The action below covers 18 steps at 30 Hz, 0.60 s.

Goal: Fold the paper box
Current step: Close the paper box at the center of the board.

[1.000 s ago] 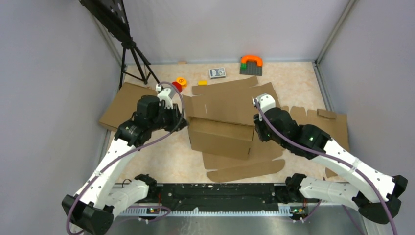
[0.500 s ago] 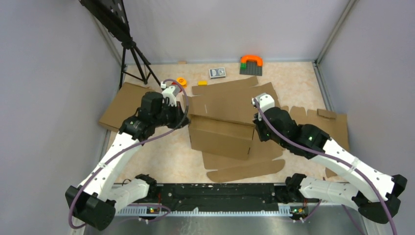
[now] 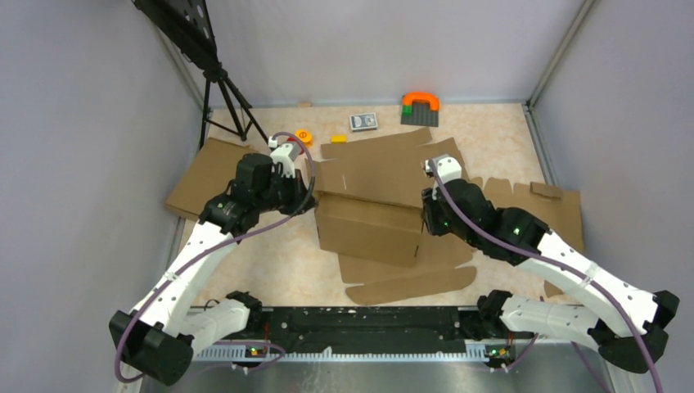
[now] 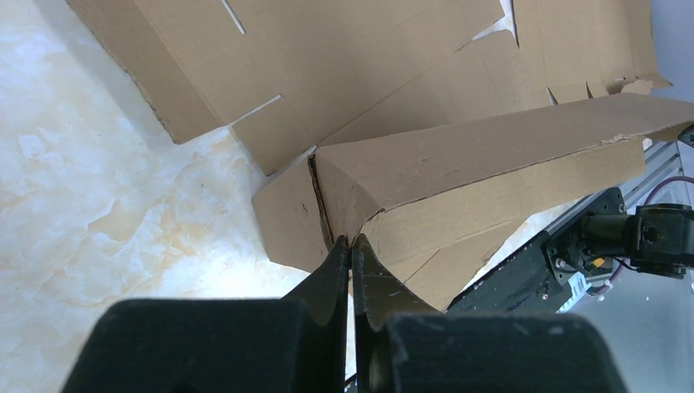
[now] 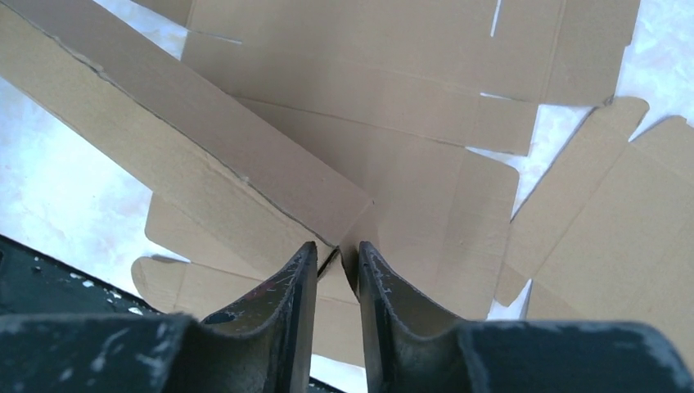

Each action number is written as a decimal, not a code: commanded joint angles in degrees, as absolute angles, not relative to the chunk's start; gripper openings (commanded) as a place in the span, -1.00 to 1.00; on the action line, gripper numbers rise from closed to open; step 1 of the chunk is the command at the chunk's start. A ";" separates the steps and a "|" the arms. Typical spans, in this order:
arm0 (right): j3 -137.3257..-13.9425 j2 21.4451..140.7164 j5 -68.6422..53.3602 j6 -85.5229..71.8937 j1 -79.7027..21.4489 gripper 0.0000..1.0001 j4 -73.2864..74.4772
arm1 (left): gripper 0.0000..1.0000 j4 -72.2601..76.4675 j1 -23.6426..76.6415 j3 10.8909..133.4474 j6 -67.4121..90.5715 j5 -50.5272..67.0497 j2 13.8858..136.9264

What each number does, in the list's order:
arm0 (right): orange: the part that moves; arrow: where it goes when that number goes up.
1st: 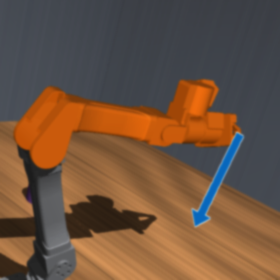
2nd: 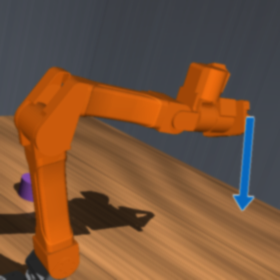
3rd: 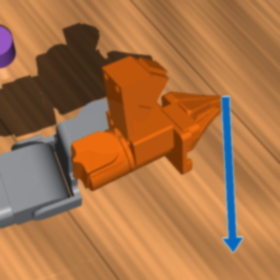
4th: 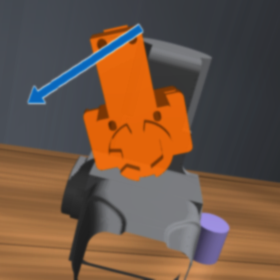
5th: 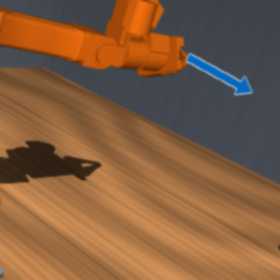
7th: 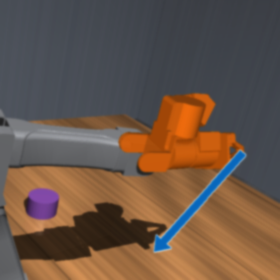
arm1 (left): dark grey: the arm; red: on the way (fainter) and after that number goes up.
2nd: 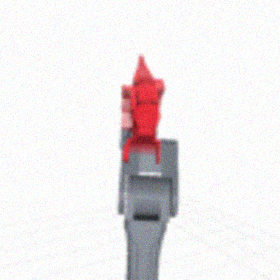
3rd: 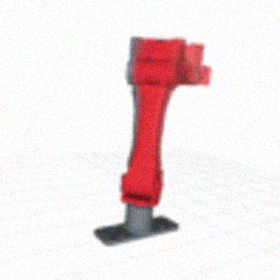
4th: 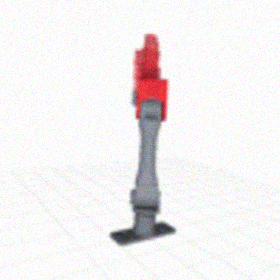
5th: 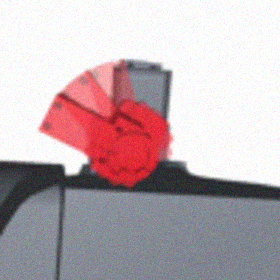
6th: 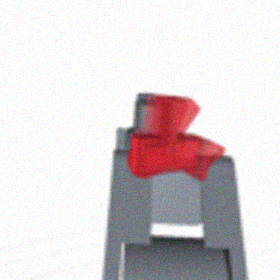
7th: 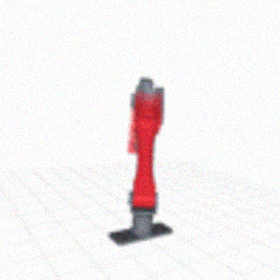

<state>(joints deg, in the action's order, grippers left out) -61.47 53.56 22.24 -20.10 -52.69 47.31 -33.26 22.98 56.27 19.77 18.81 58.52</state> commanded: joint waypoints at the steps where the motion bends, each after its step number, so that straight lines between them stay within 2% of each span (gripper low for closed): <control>1: -59.06 52.53 23.98 -20.56 -52.38 -0.47 45.88 | -1.00 -31.54 23.12 57.52 19.95 19.07 57.83; 9: -53.33 49.26 30.16 -21.09 -52.30 -0.30 43.92 | -1.00 -31.52 23.11 57.89 19.87 19.12 57.90; 18: -50.73 44.85 30.16 -19.21 -52.35 -0.44 37.71 | -1.00 -32.83 23.12 59.02 19.78 18.77 57.83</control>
